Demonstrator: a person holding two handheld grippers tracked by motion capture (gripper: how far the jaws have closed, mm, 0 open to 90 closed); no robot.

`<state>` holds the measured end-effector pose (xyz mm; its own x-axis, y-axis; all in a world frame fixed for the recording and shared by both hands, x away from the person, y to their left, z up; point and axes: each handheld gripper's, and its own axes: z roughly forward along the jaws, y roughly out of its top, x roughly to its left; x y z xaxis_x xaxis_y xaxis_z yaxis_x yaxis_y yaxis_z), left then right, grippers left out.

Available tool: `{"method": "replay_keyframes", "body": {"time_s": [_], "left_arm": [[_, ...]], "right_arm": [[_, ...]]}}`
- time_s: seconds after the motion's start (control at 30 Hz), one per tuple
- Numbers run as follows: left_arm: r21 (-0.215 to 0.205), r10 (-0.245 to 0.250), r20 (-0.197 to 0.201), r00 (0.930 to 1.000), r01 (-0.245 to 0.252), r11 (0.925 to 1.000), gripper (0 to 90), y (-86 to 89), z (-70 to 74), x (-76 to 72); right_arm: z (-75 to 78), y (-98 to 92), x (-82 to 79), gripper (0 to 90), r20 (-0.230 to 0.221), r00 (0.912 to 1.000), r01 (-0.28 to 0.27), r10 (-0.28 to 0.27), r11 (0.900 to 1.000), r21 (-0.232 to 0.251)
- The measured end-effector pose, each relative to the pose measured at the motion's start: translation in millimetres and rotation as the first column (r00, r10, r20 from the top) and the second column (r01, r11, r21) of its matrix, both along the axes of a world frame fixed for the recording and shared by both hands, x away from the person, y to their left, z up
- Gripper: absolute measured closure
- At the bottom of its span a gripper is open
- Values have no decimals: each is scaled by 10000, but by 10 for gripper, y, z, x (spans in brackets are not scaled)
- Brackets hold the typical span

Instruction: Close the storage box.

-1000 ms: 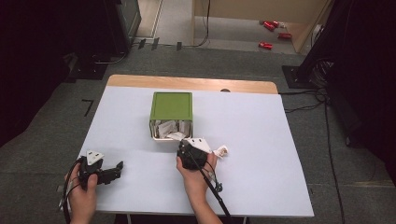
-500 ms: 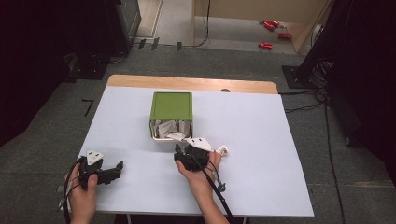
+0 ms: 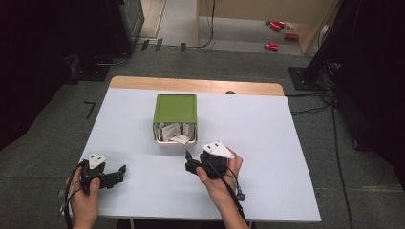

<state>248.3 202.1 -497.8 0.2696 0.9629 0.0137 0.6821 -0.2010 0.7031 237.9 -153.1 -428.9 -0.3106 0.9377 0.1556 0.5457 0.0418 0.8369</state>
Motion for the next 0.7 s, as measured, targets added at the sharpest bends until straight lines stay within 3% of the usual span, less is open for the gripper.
{"method": "replay_keyframes", "body": {"time_s": [0.3, 0.7], "left_arm": [[3, 2, -2, 10000, -2, 10000, 107, 0, 0, 0], [2, -2, 0, 10000, 2, 10000, 107, 0, 0, 0]], "right_arm": [[61, -247, -120, 154, -68, 10000, -41, 40, 9998, -175], [22, -648, -217, 155, 83, 9979, 644, -641, 9973, -361]]}}
